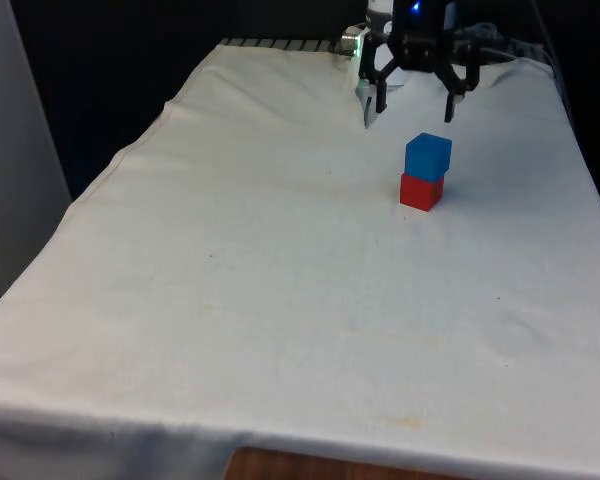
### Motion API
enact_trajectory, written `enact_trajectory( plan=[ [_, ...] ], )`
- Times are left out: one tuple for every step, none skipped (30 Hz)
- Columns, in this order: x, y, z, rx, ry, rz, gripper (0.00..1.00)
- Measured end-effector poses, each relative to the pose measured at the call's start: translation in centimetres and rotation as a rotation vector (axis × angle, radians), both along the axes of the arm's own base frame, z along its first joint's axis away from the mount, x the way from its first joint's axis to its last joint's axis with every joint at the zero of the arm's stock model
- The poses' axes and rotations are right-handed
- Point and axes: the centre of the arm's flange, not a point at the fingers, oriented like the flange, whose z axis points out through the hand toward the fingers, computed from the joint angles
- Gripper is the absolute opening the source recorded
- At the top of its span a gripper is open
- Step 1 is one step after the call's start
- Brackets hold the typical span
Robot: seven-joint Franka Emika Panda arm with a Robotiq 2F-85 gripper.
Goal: Stack the two cubes.
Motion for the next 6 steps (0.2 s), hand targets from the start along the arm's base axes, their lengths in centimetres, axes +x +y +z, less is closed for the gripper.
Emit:
enact_trajectory(
  plan=[
    [0.03,0.0,0.04,-0.001,-0.001,0.01,1.0],
    [0.1,-0.04,0.13,-0.001,-0.002,0.017,1.0],
    [0.13,-0.04,0.17,-0.002,-0.003,0.026,1.0],
    [0.17,-0.09,0.21,-0.003,-0.004,0.033,1.0],
    [0.21,-0.14,0.25,-0.004,-0.004,0.047,1.0],
    [0.21,-0.14,0.25,-0.004,-0.004,0.047,1.0]
  ],
)
